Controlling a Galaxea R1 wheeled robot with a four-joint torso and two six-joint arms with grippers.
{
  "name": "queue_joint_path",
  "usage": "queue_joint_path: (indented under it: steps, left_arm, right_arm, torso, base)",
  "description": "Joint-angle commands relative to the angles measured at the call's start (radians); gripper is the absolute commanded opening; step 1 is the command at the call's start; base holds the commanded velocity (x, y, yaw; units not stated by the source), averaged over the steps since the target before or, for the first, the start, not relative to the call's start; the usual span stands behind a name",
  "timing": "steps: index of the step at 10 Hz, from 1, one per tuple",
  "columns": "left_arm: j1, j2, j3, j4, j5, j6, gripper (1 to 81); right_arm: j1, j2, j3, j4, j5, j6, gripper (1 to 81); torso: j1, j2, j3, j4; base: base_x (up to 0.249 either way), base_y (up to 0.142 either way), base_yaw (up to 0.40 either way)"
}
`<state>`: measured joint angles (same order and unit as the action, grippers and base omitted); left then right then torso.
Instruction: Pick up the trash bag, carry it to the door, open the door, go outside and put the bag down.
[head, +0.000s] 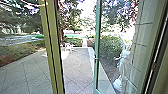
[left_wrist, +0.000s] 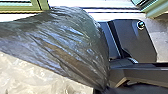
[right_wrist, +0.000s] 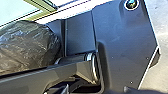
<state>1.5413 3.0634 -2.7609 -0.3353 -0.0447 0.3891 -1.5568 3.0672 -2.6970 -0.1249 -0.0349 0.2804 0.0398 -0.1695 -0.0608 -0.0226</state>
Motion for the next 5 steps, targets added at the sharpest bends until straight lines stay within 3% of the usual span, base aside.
queue_joint_path:
  steps: [1,5]
  left_arm:
    - [-0.063,0.000,0.001,0.006,0.055,0.005,1.0]
    - [-0.063,0.002,0.001,0.006,0.057,0.005,1.0]
  right_arm:
    - [0.056,0.008,0.007,-0.022,-0.053,-0.001,81.1]
    - [0.043,0.003,-0.003,-0.021,-0.036,0.000,81.1]
  torso:
    - [0.000,0.000,0.000,0.000]
    - [0.000,0.000,0.000,0.000]
  base:
    - [0.000,-0.125,0.000]
    - [0.000,-0.126,0.000]
